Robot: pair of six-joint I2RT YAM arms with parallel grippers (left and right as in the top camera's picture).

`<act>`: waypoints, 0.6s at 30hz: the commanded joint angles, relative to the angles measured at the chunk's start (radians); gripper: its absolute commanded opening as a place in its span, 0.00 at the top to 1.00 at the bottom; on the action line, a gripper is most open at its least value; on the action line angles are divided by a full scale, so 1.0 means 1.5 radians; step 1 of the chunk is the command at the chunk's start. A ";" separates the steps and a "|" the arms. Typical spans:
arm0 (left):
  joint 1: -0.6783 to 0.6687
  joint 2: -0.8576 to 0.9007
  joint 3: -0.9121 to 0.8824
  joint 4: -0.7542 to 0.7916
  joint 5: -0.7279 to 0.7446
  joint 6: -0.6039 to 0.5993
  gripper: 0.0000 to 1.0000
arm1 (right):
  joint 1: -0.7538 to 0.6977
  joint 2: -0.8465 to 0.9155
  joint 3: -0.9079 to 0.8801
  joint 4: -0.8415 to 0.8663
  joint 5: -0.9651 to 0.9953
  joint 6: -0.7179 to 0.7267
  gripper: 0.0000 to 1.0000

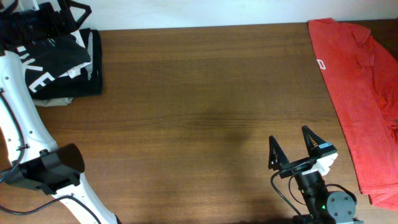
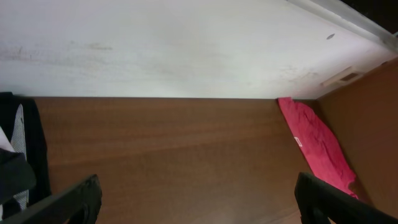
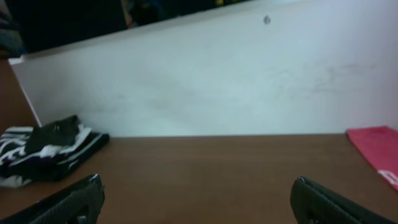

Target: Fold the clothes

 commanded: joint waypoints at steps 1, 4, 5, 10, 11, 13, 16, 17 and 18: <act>0.002 -0.001 0.002 0.001 0.012 0.003 0.01 | 0.005 -0.008 -0.034 0.046 0.062 0.040 0.01; 0.002 -0.001 0.002 0.001 0.012 0.003 0.01 | 0.005 -0.008 -0.076 0.125 0.094 0.058 0.01; 0.002 -0.001 0.002 0.001 0.012 0.003 0.01 | 0.005 -0.008 -0.082 0.139 0.097 0.058 0.01; 0.002 -0.001 0.002 0.001 0.012 0.003 0.01 | 0.005 -0.008 -0.082 0.145 0.121 0.057 0.01; 0.002 -0.001 0.002 0.001 0.012 0.003 0.01 | 0.005 -0.008 -0.082 0.140 0.127 0.057 0.01; 0.002 -0.001 0.002 0.001 0.012 0.003 0.01 | 0.005 -0.008 -0.082 0.123 0.129 0.057 0.01; 0.002 -0.001 0.002 0.001 0.012 0.003 0.01 | 0.005 -0.008 -0.082 0.044 0.129 0.057 0.01; 0.002 -0.001 0.002 0.001 0.012 0.003 0.01 | 0.005 -0.008 -0.082 0.022 0.129 0.057 0.01; 0.002 -0.001 0.002 0.001 0.012 0.003 0.01 | 0.005 -0.008 -0.082 0.002 0.129 0.057 0.01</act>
